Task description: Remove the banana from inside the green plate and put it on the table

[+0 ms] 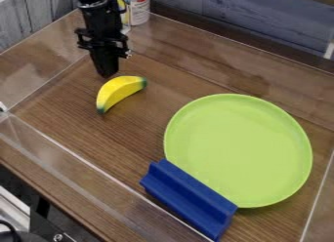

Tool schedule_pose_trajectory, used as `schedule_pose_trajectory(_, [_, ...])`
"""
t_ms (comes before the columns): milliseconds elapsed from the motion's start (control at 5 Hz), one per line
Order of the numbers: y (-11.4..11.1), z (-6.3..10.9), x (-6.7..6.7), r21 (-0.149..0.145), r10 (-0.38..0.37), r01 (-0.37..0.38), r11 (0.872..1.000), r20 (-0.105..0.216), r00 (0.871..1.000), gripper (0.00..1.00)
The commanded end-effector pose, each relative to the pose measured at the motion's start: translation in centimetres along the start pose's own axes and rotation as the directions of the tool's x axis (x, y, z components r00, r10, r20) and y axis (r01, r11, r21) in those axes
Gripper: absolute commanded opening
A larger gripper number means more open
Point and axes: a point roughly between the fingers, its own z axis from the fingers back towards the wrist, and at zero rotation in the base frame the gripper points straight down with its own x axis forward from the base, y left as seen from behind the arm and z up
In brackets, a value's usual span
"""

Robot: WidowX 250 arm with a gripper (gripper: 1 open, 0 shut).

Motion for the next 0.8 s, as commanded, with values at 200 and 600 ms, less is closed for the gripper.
schedule_pose_trajectory(200, [0.13, 1.35, 1.08, 0.036, -0.02, 0.019, 0.999, 0.044, 0.999, 0.0])
schedule_pose_trajectory(600, [0.15, 0.97, 1.28, 0.034, -0.024, 0.023, 0.999, 0.038, 0.999, 0.0])
